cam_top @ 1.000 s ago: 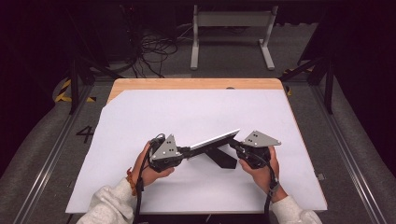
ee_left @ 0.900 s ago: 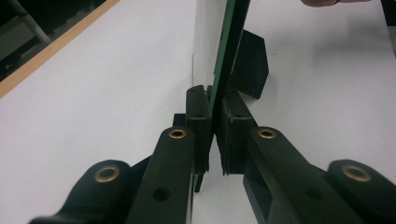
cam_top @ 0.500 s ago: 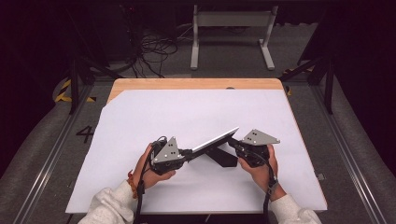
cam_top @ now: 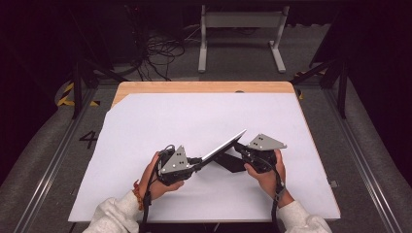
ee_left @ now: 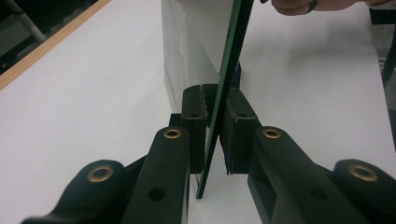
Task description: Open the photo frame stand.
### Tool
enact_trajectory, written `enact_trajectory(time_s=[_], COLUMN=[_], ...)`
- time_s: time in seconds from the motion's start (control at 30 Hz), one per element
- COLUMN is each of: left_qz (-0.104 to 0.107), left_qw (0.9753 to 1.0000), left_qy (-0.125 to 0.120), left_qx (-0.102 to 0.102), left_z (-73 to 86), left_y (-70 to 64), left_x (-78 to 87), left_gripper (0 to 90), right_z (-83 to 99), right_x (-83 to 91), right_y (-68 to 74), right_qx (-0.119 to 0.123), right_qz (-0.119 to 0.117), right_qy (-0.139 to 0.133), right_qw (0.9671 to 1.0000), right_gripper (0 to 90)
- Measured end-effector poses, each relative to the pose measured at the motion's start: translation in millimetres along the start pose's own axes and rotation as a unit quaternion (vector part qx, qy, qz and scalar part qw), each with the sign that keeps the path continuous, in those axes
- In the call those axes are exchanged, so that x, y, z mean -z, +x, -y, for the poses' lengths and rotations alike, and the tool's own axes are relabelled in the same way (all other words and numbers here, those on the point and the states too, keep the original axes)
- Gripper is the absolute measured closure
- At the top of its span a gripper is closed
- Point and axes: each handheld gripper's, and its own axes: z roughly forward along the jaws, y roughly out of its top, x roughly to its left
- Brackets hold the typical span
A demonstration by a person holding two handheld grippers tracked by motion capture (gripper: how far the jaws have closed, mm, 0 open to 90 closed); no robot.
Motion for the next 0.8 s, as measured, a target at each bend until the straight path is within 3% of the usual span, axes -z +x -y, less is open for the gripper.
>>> enact_trajectory(time_s=[0.27,0.43,0.57,0.8], left_qz=[-0.005,-0.009,-0.005,0.003], left_qw=[1.0,0.9999,0.9998,0.9997], left_qy=[-0.002,-0.005,-0.021,-0.025], left_qx=[0.003,0.001,0.005,0.002], left_z=[-0.4,-0.1,-0.7,-1.8], left_y=[-3.9,-5.6,-6.3,-9.1], left_x=[-0.3,0.9,6.0,5.0], left_gripper=[79.3,79.3,79.6,79.0], right_z=[-2.2,-2.3,-2.9,-8.2], right_x=[-5.5,1.4,5.9,-0.2], right_y=[0.5,-2.2,-4.7,0.0], right_qx=[-0.001,-0.006,-0.013,0.001], right_qz=[0.001,0.002,0.005,0.002], right_qy=[-0.002,-0.008,-0.015,-0.013], right_qw=[1.0,0.9999,0.9998,0.9999], right_gripper=[90.0,89.4,89.7,90.0])
